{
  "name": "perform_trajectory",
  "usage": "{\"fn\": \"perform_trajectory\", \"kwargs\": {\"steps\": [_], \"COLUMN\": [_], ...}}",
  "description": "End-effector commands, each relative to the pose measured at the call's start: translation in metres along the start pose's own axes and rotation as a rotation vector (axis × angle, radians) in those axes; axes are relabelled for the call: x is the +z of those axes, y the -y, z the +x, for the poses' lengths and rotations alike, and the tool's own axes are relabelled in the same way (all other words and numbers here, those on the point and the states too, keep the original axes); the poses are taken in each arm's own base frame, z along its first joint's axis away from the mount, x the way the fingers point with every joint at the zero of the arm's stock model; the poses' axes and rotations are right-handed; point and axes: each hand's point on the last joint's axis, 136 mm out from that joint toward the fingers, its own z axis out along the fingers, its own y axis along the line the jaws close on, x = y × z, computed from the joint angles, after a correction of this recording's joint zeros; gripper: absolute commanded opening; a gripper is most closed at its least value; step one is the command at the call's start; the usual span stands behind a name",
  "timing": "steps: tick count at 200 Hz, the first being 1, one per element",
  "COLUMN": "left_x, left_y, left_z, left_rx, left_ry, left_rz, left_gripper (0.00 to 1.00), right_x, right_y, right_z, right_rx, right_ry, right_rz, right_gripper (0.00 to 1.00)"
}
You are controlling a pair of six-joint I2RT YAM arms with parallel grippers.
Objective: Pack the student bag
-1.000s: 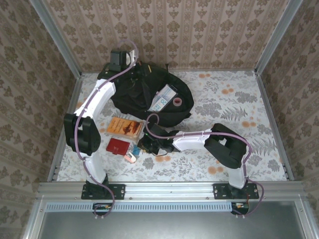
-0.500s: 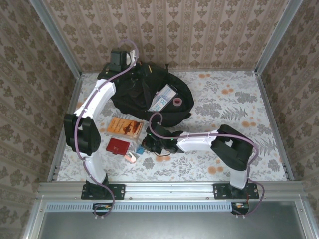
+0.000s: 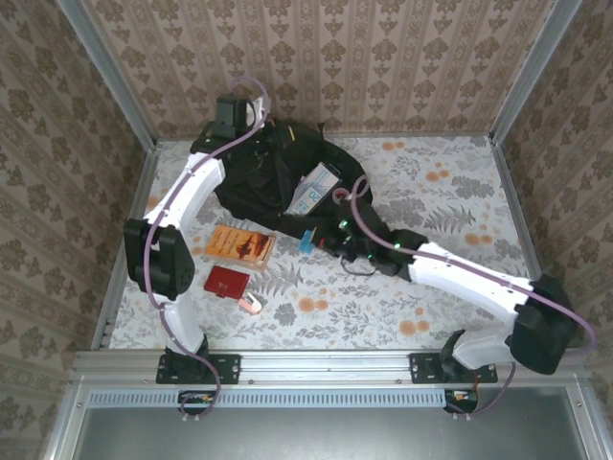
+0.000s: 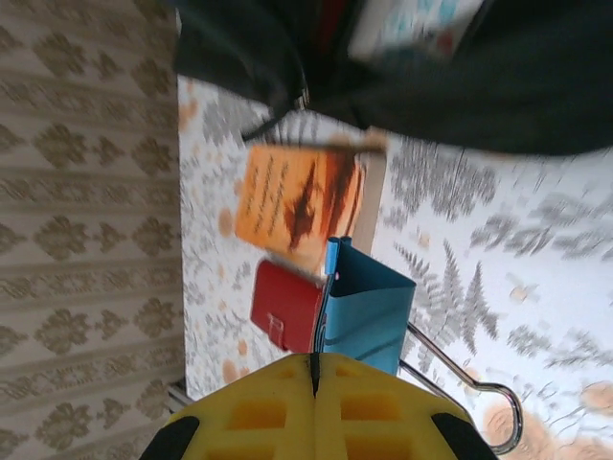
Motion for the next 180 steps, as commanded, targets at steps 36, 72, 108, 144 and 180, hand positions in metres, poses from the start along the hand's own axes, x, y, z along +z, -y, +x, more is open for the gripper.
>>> {"fn": "perform_trajectory", "kwargs": {"steps": [36,72,108,144,180], "left_x": [-0.021,-0.025,-0.032,-0.039,-0.039], "left_y": [0.046,0.056,0.078,0.105,0.112], "left_z": [-0.015,-0.021,-0.032,-0.041,-0.043], "left_rx": [0.033,0.028,0.043,0.045,0.041], "left_ry": [0.046,0.051,0.062,0.062,0.063], "left_rz": [0.116,0.144,0.176,0.240,0.263], "left_gripper": [0.00,0.00,0.00,0.00,0.00], "right_x": [-0.005,0.048,0.104,0.149,0.181], "right_y": [0.006,0.009,0.007,0.001,-0.028], "right_z": [-0.093,-0.130,-0.151,-0.164,-0.176], "right_rx": [-0.086,-0.064,-0.013,0.107,0.176], "right_ry": [0.113,0.069,0.051,0.067,0.063], "right_rz": [0.072,0.069,0.024,-0.094,-0.236], "right_gripper": [0.00,0.00,0.00,0.00,0.00]}}
